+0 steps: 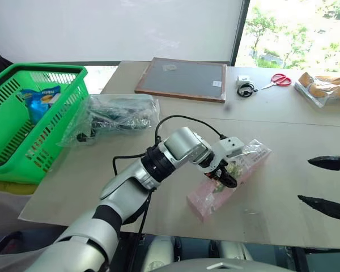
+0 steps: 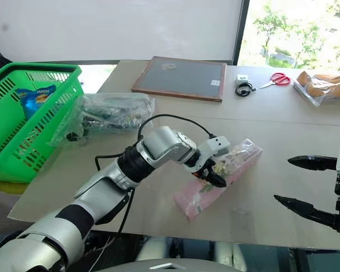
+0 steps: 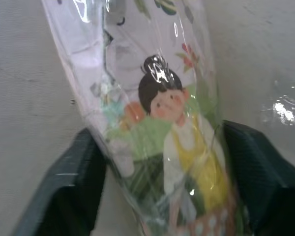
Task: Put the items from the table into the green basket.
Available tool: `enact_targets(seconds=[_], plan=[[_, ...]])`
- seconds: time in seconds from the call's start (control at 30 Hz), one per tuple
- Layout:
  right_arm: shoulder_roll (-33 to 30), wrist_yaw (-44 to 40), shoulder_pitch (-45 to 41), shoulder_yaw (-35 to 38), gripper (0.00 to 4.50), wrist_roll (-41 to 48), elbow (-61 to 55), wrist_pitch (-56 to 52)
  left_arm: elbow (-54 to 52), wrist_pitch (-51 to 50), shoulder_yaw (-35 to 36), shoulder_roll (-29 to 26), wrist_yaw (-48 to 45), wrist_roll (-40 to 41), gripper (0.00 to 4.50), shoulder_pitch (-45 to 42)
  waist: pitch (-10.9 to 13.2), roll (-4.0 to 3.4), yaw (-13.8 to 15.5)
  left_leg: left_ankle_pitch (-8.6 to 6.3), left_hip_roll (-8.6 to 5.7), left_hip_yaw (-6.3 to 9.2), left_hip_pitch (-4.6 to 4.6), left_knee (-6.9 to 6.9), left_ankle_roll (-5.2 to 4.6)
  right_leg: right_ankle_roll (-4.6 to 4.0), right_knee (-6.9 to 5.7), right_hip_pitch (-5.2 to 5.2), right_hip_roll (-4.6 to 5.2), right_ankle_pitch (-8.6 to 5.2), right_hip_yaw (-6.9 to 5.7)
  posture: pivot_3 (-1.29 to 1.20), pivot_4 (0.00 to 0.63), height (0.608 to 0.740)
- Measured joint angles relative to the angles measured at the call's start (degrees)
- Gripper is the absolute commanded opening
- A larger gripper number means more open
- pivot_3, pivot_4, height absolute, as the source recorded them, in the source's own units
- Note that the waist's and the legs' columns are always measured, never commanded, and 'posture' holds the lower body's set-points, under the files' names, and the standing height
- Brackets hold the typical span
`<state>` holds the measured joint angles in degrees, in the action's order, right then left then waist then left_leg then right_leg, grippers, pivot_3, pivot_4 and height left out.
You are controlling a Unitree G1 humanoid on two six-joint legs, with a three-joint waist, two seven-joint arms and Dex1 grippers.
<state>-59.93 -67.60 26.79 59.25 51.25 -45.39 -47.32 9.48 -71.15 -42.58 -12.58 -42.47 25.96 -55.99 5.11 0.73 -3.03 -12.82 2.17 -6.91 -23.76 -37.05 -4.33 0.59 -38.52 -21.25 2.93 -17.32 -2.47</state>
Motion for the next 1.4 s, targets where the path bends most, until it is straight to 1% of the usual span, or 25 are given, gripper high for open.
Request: enact_targets(seconds=[0.03,0.13,0.2,0.23,0.3,0.33,0.4,0.43,0.5,0.53,0.63,0.7,0.77,0.8,0.83,0.87,0.93,0.97,1.0,1.1,1.23,1.3,1.4], plan=[[0.0,0.0,-0.16,-0.06,4.5,0.0,0.0,0.08,-0.22,0.35,-0.14,-0.35,-0.63,-0.03,1.61,0.0,-0.01,-0.01,-0.01,-0.01,0.0,-0.01,-0.01,0.02,-0.01,0.0,0.02,0.0,0.01,0.0,0.0,-0.26,0.113,0.74],[-0.65,0.07,-1.91,-1.78,4.5,-0.35,-0.01,0.98,-4.57,1.58,0.0,-4.2,-3.97,-0.14,1.61,0.24,0.02,-0.11,-0.49,0.0,-0.01,-0.07,-0.06,0.15,-0.02,0.01,0.07,-0.04,0.03,0.01,0.0,-0.25,0.107,0.74],[-0.78,1.04,-3.64,-3.65,4.5,-1.22,-0.03,2.09,-6.77,0.8,2.08,-6.32,-4.64,0.38,1.61,0.77,0.27,-0.25,-1.14,0.02,0.0,-0.11,-0.1,0.22,0.01,0.05,0.02,-0.14,0.01,0.02,0.01,-0.23,0.101,0.74],[-0.67,2.19,-4.98,-5.1,4.5,-1.95,0.01,2.98,-7.87,0.55,3.51,-7.35,-4.57,0.5,1.61,0.85,0.35,-0.29,-1.29,0.05,0.01,-0.13,-0.11,0.22,0.04,0.2,0.01,-0.17,-0.01,0.11,0.03,-0.21,0.097,0.74],[0.31,6.54,-11.14,-10.11,4.5,-3.04,0.51,5.51,-12.35,1.3,7.04,-11.64,-3.7,0.02,1.61,1.63,0.48,-0.33,-1.96,0.16,0.02,-0.18,-0.1,0.24,0.23,0.21,-0.06,-0.25,-0.07,0.11,0.09,-0.19,0.091,0.74],[0.25,8.82,-15.83,-14.57,4.5,-2.06,1.8,5.7,-14.9,1.3,12.05,-13.74,-2.53,0.13,1.61,2.84,0.49,-0.37,-2.14,0.18,0.01,-0.23,-0.07,0.25,0.27,0.22,-0.13,-0.25,-0.08,0.12,0.14,-0.15,0.084,0.74],[0.36,10.83,-20.61,-19.44,4.5,-1.26,2.97,6.18,-17.2,1.58,18.34,-14.81,-0.63,0.18,1.61,4.12,0.53,-0.35,-1.87,0.21,0.01,-0.22,-0.07,0.23,0.3,0.23,-0.21,-0.27,-0.1,0.12,0.12,-0.1,0.073,0.74],[1.4,12.41,-26.84,-24.79,4.5,-1.22,4.15,6.91,-19.09,3.69,22.69,-16.08,1.31,-0.25,1.61,6.19,0.52,-0.36,-2.14,0.22,0.01,-0.28,0.0,0.23,0.31,0.24,-0.26,-0.27,-0.11,0.12,0.19,-0.07,0.067,0.74],[3.73,14.4,-34.4,-31.19,4.5,-1.59,5.72,8.5,-19.89,7.87,26.75,-18.19,4.01,-2.25,1.61,7.97,0.52,-0.32,-1.92,0.26,0.03,-0.32,-0.02,0.17,0.36,0.25,-0.35,-0.31,-0.19,0.14,0.24,-0.02,0.057,0.74],[5.88,14.67,-40.33,-36.48,4.5,-2.03,7.84,9.03,-19.67,10.82,28.99,-20.6,5.81,-3.99,1.61,8.99,0.54,-0.27,-1.97,0.3,0.05,-0.34,0.05,0.17,0.43,0.25,-0.4,-0.31,-0.26,0.14,0.28,-0.01,0.056,0.74],[11.07,13.82,-51.55,-48.1,4.5,-4.38,13.06,11.01,-13.17,18.86,35.87,-26.43,11.76,-10.42,1.61,7.09,0.51,-0.2,-0.59,0.4,0.1,-0.28,0.0,0.19,0.57,0.24,-0.46,-0.4,-0.4,0.15,0.29,0.05,0.042,0.74],[13.01,12.56,-55.26,-52.24,4.5,-6.08,15.95,12.09,-9.38,23.45,38.41,-29.39,14.36,-14.4,1.61,4.95,0.45,-0.13,1.21,0.39,0.07,-0.29,-0.09,0.21,0.57,0.24,-0.44,-0.45,-0.38,0.15,0.28,0.11,0.031,0.74],[17.62,11.16,-61.51,-56.9,4.5,-8.21,21.12,14.0,-1.9,32.08,38.49,-35.27,17.03,-20.17,1.61,2.53,0.41,-0.05,2.4,0.39,0.05,-0.35,-0.21,0.23,0.57,0.24,-0.37,-0.56,-0.38,0.15,0.28,0.15,0.029,0.74],[18.69,10.83,-62.82,-57.8,4.5,-8.6,22.17,14.52,0.39,34.61,38.65,-36.75,17.91,-21.98,1.61,1.81,0.41,-0.05,2.82,0.39,0.05,-0.35,-0.27,0.25,0.57,0.24,-0.34,-0.59,-0.37,0.15,0.27,0.16,0.031,0.74],[20.35,10.34,-65.21,-59.36,4.5,-9.56,24.35,15.18,4.26,40.02,38.55,-39.54,19.25,-25.45,1.61,0.97,0.39,-0.02,3.31,0.38,0.04,-0.39,-0.29,0.27,0.56,0.24,-0.31,-0.62,-0.36,0.15,0.25,0.17,0.032,0.74],[21.33,9.98,-66.88,-60.51,4.5,-10.45,26.03,15.5,7.39,43.89,38.55,-41.21,20.02,-27.73,1.61,0.13,0.38,0.0,3.89,0.37,0.04,-0.42,-0.32,0.3,0.55,0.24,-0.29,-0.65,-0.34,0.15,0.24,0.18,0.033,0.74],[22.42,9.53,-68.48,-61.69,4.5,-11.53,28.04,15.92,10.57,47.55,38.71,-42.45,20.58,-29.53,1.61,-0.68,0.35,0.05,4.71,0.36,0.04,-0.42,-0.4,0.3,0.54,0.24,-0.29,-0.72,-0.31,0.15,0.18,0.19,0.036,0.74],[23.92,9.46,-70.93,-63.77,4.5,-13.21,31.05,16.1,15.79,52.23,38.76,-43.36,21.2,-31.46,1.61,-1.83,0.31,0.09,6.07,0.37,0.04,-0.34,-0.84,0.11,0.54,0.24,-0.41,-1.08,-0.29,0.15,0.05,0.19,0.036,0.74],[24.67,9.62,-72.19,-64.57,4.5,-14.13,32.49,16.09,18.73,54.87,38.67,-43.65,21.36,-32.6,1.61,-2.24,0.29,0.12,6.7,0.37,0.06,-0.33,-1.11,-0.05,0.53,0.24,-0.53,-1.32,-0.31,0.17,0.03,0.19,0.036,0.74],[26.16,10.1,-73.96,-65.2,4.5,-16.13,35.44,16.35,25.88,60.71,38.49,-44.17,21.69,-34.83,1.61,-3.48,0.15,0.36,7.65,0.37,0.05,-0.33,-1.2,-0.14,0.53,0.27,-0.54,-1.34,-0.3,0.19,-0.02,0.21,0.033,0.74],[26.55,9.03,-74.76,-65.27,4.5,-18.0,36.76,16.76,39.8,72.24,39.42,-46.93,24.92,-37.32,1.61,-7.01,0.03,0.53,7.8,0.34,0.05,-0.37,-1.17,-0.11,0.49,0.28,-0.54,-1.35,-0.3,0.2,0.0,0.22,0.029,0.74],[26.59,8.32,-74.75,-65.31,4.5,-18.66,36.98,16.76,47.9,77.48,39.8,-47.22,26.64,-38.27,1.61,-8.13,0.02,0.52,7.89,0.35,0.07,-0.36,-1.16,-0.09,0.49,0.28,-0.57,-1.37,-0.32,0.2,-0.03,0.2,0.03,0.74],[26.55,7.84,-74.63,-65.32,4.5,-18.87,36.71,16.59,54.66,81.26,39.78,-47.11,27.63,-39.3,1.61,-7.95,0.03,0.52,7.86,0.35,0.08,-0.37,-1.17,-0.11,0.49,0.28,-0.58,-1.37,-0.34,0.2,-0.03,0.19,0.031,0.74]])
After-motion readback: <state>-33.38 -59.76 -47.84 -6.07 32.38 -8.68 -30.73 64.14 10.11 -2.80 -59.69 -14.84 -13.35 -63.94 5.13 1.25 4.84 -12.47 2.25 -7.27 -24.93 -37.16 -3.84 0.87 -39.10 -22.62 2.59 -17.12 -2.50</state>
